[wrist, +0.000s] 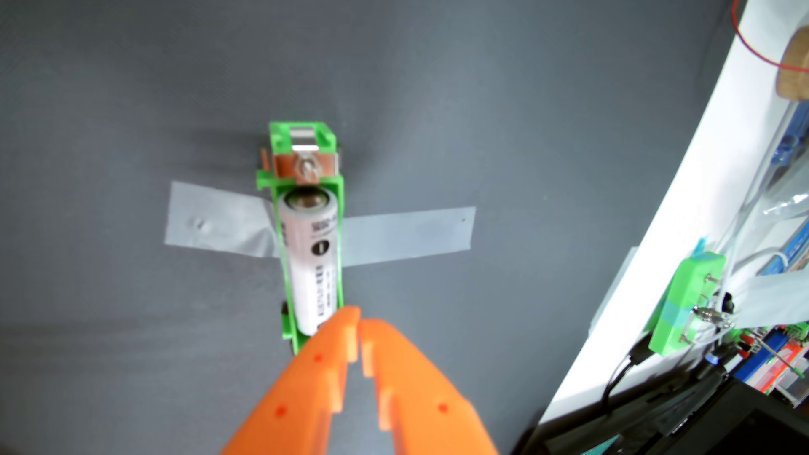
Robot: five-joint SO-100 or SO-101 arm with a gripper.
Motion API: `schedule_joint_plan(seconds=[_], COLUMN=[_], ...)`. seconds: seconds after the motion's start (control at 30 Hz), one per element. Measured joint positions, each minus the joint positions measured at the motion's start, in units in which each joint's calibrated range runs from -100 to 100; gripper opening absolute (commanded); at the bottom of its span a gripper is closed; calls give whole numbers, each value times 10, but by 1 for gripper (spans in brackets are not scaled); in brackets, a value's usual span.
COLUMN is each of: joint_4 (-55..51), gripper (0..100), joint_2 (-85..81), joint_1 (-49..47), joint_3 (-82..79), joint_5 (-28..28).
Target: Insert Battery
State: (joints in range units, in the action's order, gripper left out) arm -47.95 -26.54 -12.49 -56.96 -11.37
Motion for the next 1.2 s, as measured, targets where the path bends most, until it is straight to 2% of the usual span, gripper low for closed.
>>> schedule_joint_plan(seconds=[1.07, 1.2], joint_4=[0, 0], gripper=[2, 2], joint_2=[0, 0], joint_1=[-8, -35], joint_3=[-8, -8], joint_5=[0, 0])
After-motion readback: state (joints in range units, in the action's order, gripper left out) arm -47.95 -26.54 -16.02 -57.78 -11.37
